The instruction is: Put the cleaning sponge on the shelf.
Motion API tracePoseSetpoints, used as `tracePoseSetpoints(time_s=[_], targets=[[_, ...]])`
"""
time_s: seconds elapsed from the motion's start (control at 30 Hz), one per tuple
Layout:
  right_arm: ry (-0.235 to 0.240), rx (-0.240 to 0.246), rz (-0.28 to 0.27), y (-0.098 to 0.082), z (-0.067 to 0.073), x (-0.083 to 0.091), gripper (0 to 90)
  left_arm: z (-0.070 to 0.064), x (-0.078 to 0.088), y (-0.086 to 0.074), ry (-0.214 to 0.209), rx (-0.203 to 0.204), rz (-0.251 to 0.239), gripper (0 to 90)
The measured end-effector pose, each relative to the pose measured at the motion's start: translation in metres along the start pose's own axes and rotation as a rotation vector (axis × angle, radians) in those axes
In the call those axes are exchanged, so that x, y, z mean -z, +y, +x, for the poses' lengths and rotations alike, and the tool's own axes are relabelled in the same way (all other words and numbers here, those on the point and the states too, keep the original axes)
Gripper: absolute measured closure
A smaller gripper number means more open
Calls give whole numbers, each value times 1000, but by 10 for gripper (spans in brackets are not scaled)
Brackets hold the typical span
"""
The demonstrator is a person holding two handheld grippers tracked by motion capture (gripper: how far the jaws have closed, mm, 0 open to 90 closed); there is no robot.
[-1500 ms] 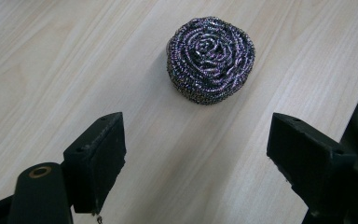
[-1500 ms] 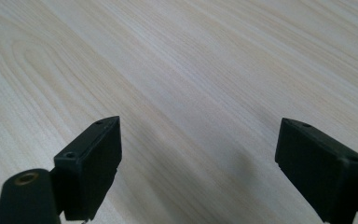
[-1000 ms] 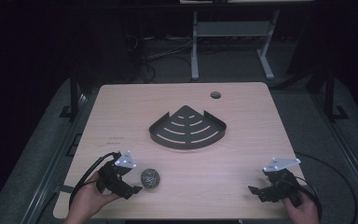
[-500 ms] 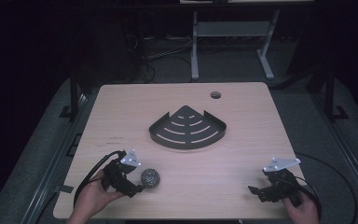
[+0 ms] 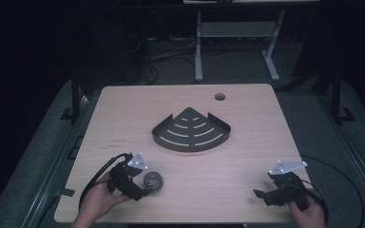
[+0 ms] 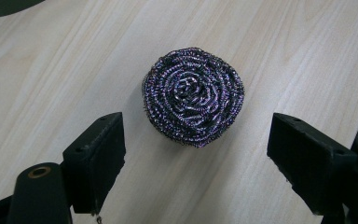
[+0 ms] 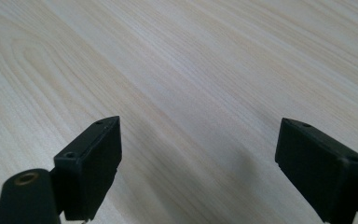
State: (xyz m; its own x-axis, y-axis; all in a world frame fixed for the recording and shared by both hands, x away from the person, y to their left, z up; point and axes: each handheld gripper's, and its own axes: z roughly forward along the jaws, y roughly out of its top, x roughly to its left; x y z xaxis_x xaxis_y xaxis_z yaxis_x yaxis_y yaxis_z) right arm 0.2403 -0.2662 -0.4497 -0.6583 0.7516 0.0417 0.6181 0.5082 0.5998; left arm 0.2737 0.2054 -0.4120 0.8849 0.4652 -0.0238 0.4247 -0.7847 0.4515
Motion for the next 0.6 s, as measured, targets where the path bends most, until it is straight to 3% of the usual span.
tracePoseSetpoints(time_s=[0.6], targets=[[-6,-2,-1,-1,0,1,143,-1,-14,10,-10,0,18,186]])
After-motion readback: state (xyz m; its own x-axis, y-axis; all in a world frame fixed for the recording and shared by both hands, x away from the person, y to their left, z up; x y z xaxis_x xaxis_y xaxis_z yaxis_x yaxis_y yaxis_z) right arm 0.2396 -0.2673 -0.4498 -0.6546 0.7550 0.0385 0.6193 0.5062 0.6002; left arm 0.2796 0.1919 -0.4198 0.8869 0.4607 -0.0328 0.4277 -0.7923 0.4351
